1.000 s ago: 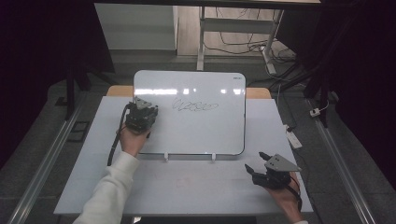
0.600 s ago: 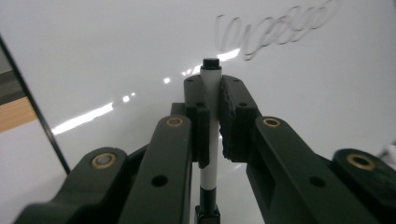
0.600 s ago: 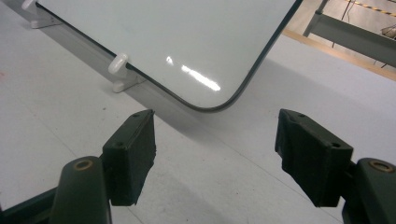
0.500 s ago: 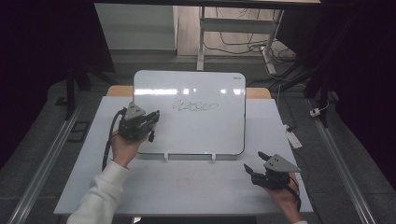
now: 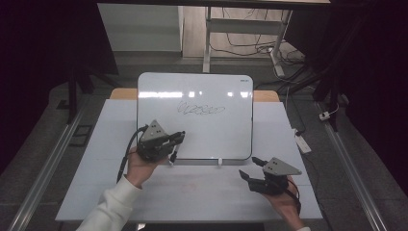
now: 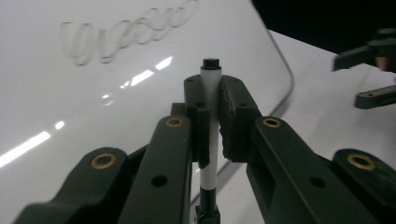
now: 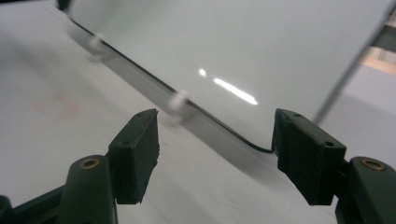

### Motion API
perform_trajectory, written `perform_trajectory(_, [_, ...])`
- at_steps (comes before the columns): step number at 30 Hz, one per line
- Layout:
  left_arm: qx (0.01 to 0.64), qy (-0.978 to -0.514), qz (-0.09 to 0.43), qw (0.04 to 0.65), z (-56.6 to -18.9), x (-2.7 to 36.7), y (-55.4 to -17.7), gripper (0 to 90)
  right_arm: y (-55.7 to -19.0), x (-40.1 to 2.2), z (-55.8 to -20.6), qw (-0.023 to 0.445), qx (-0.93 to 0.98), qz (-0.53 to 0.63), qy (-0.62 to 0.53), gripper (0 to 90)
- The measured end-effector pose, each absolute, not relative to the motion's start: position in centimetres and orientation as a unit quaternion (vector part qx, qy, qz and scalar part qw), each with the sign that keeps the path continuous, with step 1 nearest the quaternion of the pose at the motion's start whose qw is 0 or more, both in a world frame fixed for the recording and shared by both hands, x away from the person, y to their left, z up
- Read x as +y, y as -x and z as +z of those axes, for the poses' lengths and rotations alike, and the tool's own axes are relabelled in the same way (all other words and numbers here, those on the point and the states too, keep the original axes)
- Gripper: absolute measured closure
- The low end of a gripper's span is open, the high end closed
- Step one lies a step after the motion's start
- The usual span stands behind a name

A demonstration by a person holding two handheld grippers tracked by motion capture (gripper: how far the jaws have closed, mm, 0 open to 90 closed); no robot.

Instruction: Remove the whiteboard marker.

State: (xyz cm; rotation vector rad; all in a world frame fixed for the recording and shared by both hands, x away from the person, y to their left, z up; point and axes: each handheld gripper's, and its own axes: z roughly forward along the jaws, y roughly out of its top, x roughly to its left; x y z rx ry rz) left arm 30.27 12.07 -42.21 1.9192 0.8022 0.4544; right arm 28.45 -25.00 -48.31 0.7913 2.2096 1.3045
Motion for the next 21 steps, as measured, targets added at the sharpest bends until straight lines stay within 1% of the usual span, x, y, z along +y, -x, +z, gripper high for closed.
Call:
perform_trajectory(5, [0.303,-0.800,0.172,0.489,-42.4,10.1,-29.5,81.1,-28.2,-22.4,-47.7,0.181,0.808,0.489,-0.273,33.9])
perform_trajectory(11, [0.280,-0.810,0.165,0.488,-42.8,7.7,-28.9,81.1,-28.3,-18.7,-47.4,0.140,0.821,0.491,-0.256,36.1])
perform_trajectory(16, [0.273,-0.812,0.157,0.492,-42.9,6.7,-28.7,81.1,-28.6,-16.3,-47.4,0.120,0.826,0.486,-0.260,38.1])
perform_trajectory(21, [0.274,-0.811,0.156,0.494,-42.9,6.3,-28.6,81.1,-29.1,-14.4,-47.5,0.100,0.828,0.481,-0.270,42.2])
